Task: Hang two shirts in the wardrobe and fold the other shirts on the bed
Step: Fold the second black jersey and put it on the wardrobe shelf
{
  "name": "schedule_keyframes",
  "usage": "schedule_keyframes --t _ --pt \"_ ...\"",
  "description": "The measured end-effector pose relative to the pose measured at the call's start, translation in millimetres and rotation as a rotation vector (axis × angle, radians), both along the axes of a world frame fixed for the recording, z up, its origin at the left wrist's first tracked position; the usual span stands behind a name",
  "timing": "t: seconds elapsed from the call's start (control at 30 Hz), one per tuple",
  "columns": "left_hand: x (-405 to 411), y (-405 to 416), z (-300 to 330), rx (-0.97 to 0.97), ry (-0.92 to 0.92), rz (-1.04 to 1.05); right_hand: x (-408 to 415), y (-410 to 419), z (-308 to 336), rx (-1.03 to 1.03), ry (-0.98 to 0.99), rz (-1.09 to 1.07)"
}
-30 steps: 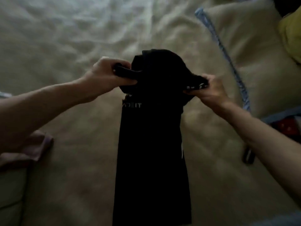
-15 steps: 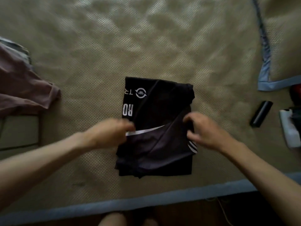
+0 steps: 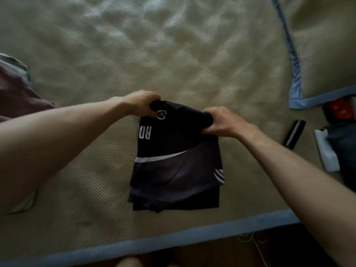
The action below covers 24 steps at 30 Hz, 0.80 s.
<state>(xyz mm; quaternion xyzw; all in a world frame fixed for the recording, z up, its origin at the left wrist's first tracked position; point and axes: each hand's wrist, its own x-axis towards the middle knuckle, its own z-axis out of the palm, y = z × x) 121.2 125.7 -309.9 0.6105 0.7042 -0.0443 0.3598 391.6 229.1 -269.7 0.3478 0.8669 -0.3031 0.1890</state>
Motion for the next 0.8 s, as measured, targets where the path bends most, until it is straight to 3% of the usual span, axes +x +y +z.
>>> schedule_keyframes --t 0.1,0.23,0.33,0.43,0.5,0.53,0.63,0.7,0.8 --pt "10 -29 29 0.136 -0.129 -0.055 37 -26 16 0.047 0.176 -0.086" --pt "39 -120 74 0.347 -0.118 -0.31 93 -80 35 0.257 0.353 -0.001" --pt "75 -188 60 0.323 0.08 -0.462 127 -145 23 0.342 0.18 0.163" --pt "103 -232 23 0.147 0.174 -0.516 135 -195 -4 0.191 -0.17 0.312" --pt "112 -243 12 0.057 0.219 -0.473 128 -208 -7 0.116 -0.318 0.261" --pt "118 -242 14 0.046 0.221 -0.427 121 -213 -1 0.148 -0.279 0.186" --pt "148 -226 24 0.207 0.154 -0.252 82 -231 7 0.355 0.083 -0.043" --pt "168 -211 14 0.254 0.168 -0.141 43 -238 -9 0.296 0.249 -0.125" --pt "181 -206 -26 0.239 0.172 -0.021 23 -234 -64 0.232 0.177 -0.155"
